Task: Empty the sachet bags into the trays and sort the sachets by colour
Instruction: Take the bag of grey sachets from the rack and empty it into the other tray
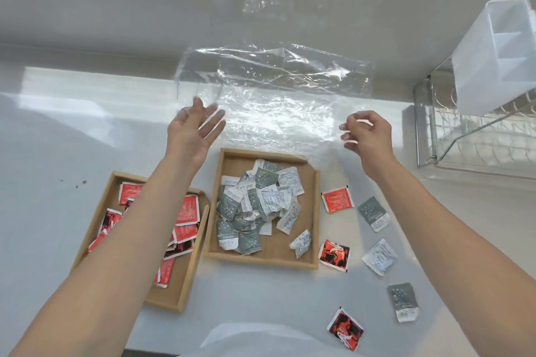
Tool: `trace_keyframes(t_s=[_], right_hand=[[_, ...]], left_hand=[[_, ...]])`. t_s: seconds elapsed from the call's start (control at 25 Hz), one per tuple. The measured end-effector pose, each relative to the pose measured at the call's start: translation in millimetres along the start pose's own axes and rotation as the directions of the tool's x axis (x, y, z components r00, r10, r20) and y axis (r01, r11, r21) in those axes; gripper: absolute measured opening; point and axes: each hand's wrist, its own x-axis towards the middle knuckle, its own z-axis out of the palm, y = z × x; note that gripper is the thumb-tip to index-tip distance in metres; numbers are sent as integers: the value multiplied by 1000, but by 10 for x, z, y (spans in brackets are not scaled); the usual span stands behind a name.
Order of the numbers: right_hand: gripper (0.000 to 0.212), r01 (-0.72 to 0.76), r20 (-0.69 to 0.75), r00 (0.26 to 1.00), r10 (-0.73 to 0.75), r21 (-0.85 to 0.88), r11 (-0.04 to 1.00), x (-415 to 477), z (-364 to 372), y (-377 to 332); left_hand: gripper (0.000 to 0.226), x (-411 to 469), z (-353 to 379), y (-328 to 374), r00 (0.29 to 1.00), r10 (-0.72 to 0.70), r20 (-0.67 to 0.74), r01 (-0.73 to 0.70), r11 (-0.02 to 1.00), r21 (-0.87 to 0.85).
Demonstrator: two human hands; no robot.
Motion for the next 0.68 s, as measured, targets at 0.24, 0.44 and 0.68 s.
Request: trace_keyframes(t_s=[0.24, 0.44, 0.68], right_hand=[[13, 57, -26, 997, -66, -275, 960, 522, 252, 273], [21, 53, -47, 996, -76, -379, 924, 729, 373, 420], [60, 238, -80, 925, -371, -639, 732, 696, 424, 449]], left_hand=[[15, 416, -183, -166, 980, -34, -195, 56, 993, 107], [24, 511, -353, -260, 957, 35, -286, 50, 957, 286], [68, 396, -285, -276, 785, 615, -75, -163, 322, 933]])
